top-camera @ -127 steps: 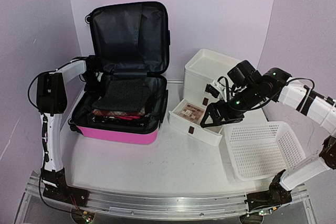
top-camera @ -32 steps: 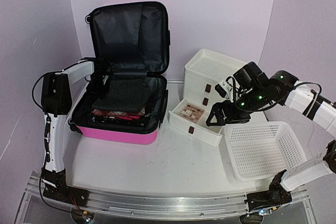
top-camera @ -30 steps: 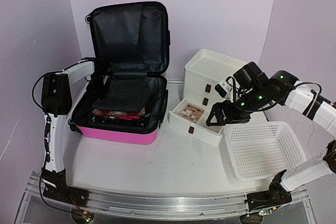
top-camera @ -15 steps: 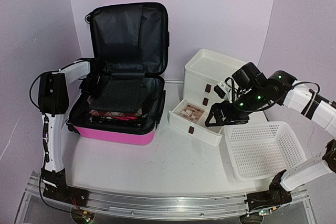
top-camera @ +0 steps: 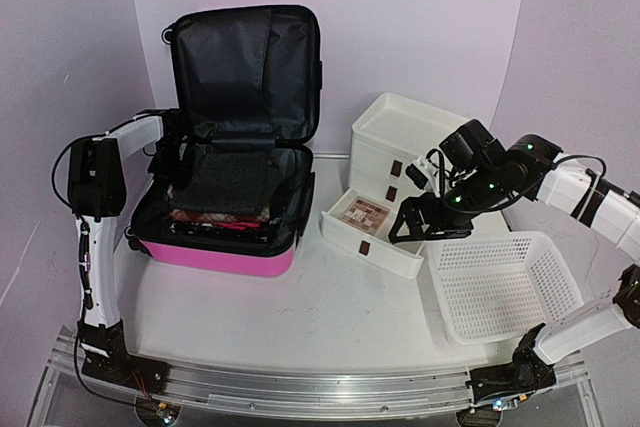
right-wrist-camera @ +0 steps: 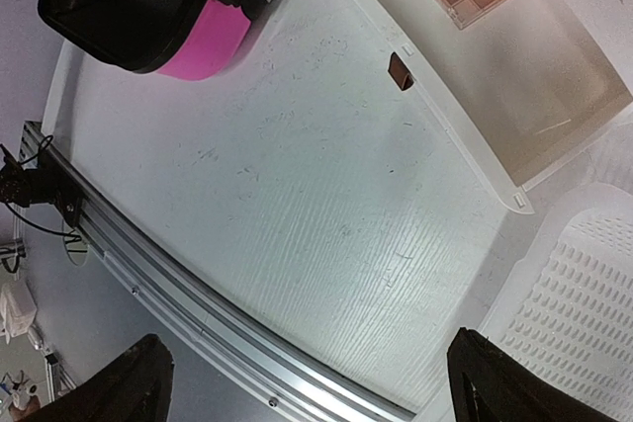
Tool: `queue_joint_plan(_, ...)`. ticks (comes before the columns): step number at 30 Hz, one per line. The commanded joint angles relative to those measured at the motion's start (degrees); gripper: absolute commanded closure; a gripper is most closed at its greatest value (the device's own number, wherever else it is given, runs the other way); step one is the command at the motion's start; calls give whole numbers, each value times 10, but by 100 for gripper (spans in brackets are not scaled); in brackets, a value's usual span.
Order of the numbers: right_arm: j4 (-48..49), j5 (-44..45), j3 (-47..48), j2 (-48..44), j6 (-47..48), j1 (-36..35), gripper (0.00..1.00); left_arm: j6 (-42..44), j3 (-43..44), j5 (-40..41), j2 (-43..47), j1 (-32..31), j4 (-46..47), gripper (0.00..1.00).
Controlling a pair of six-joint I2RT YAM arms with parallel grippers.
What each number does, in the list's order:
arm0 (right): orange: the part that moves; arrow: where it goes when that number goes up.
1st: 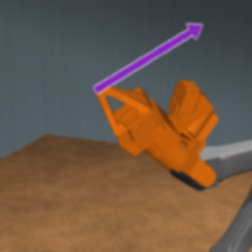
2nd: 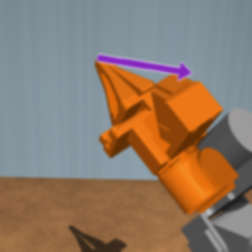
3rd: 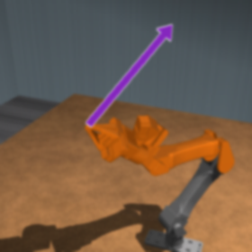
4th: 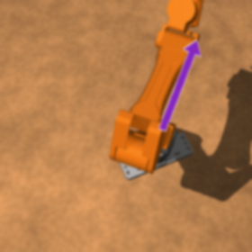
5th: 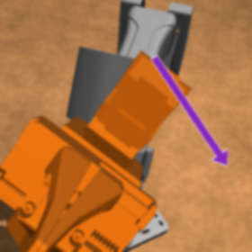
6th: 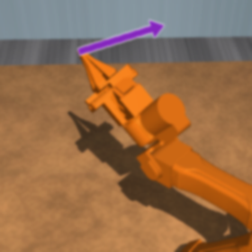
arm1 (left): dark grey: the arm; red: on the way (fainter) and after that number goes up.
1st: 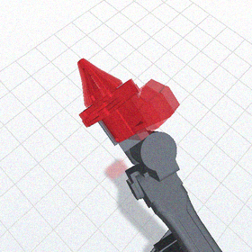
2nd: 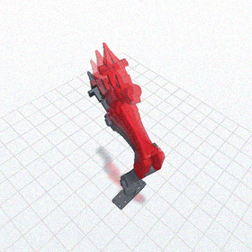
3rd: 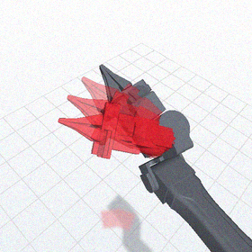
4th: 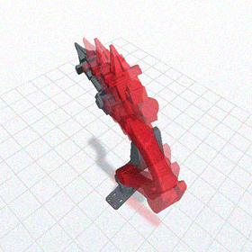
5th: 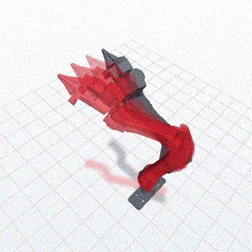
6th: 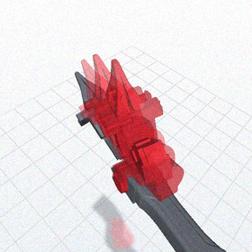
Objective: Open, take out, and arrange the luggage
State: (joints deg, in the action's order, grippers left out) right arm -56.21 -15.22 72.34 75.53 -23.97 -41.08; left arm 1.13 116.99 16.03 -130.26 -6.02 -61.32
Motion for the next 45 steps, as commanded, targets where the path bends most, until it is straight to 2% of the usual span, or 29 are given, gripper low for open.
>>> queue_joint_plan(1, 20, 1, -4, -17, -4, -1, 2, -23, 6, -13, -4, 13, -21, 69)
queue_joint_plan(6, 21, -2, -5, -13, -3, 0, 2, -29, 5, -10, 2, 13, -23, 72)
queue_joint_plan(17, 20, 1, -7, -11, -3, -1, 2, -39, 4, -40, 24, 13, -24, 86)
queue_joint_plan(27, 20, 7, -13, -16, 1, -1, 2, -57, 4, -84, 78, 13, -24, 89)
queue_joint_plan(36, 21, 36, -15, -10, 6, 0, 2, -83, -46, -198, 154, 13, -24, 91)
queue_joint_plan(41, 22, 42, -10, -3, 23, -1, 2, -90, -85, -277, 243, 13, -24, 94)
queue_joint_plan(45, 34, -3, 6, 11, 40, 0, 2, -93, -96, -399, 327, 12, -21, 95)
